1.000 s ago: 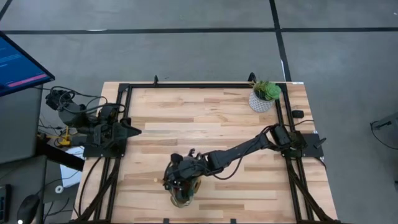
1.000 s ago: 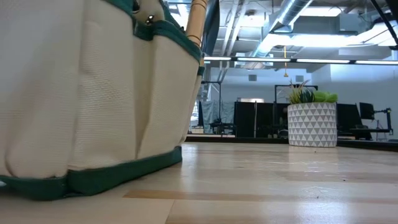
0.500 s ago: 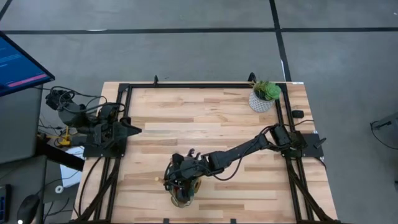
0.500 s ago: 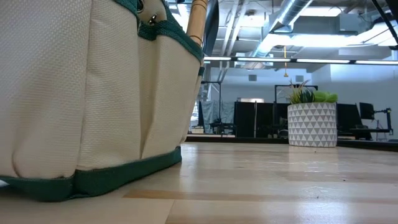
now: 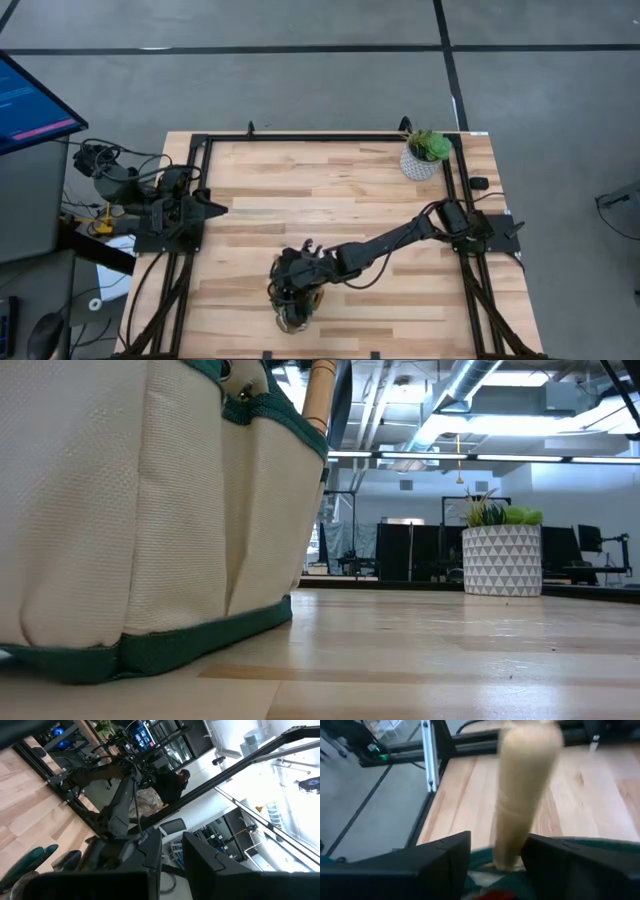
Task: Pick & Place Garden tools in Gardening bag
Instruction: Put the brown trowel into the gardening bag, then return to Home Position
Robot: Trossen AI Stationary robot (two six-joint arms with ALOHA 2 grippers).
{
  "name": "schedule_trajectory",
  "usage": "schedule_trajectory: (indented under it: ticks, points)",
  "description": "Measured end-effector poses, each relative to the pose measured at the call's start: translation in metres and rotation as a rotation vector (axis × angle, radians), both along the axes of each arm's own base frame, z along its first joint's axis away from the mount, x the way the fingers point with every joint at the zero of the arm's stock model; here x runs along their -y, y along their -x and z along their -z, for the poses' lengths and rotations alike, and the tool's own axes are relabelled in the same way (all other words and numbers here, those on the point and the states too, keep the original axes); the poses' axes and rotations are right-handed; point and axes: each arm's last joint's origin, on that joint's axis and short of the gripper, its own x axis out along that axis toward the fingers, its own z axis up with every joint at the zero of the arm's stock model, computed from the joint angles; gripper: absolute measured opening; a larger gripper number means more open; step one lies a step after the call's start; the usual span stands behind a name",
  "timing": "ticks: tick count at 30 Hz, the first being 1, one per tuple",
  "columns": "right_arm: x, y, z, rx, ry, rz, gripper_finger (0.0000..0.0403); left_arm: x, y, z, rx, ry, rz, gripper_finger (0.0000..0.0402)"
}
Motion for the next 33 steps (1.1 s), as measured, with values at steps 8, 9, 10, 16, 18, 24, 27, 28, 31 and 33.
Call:
schedule_trajectory:
  ticks: [8, 9, 10, 16, 18, 24, 27, 28, 31, 33]
  points:
    - [0.013, 0.021, -0.059, 0.035, 0.037, -0.015, 0.02, 0.0, 0.0, 0.0, 0.003, -0.024, -0.002, 0.0044]
    - [0.016, 0.024, -0.067, 0.042, 0.037, -0.012, 0.0206, 0.0, 0.0, 0.0, 0.003, -0.025, -0.005, 0.0044]
    - [0.02, 0.028, -0.076, 0.043, 0.039, -0.007, 0.0212, 0.0, 0.0, 0.0, 0.002, -0.025, -0.012, 0.0044]
    - [0.037, 0.047, -0.112, 0.054, 0.05, 0.013, 0.0243, -0.001, 0.0, 0.0, 0.005, -0.044, -0.037, 0.0044]
    - [0.04, 0.056, -0.127, 0.083, 0.056, 0.006, 0.0246, -0.001, 0.0, 0.0, 0.004, -0.044, -0.051, 0.0044]
    - [0.052, 0.099, -0.193, 0.252, 0.111, -0.031, 0.0241, -0.007, 0.005, -0.002, 0.02, -0.027, -0.111, 0.0044]
    - [0.065, 0.136, -0.232, 0.335, 0.151, -0.008, 0.0237, -0.013, 0.011, -0.005, 0.046, -0.044, -0.146, 0.0042]
    - [0.071, 0.149, -0.244, 0.358, 0.166, 0.012, 0.0236, -0.015, 0.014, -0.006, 0.055, -0.054, -0.156, 0.0039]
    - [0.09, 0.192, -0.274, 0.401, 0.219, 0.079, 0.023, -0.022, 0.024, -0.009, 0.088, -0.096, -0.189, 0.0021]
    - [0.102, 0.223, -0.289, 0.418, 0.25, 0.123, 0.0226, -0.027, 0.03, -0.011, 0.105, -0.143, -0.21, 0.0007]
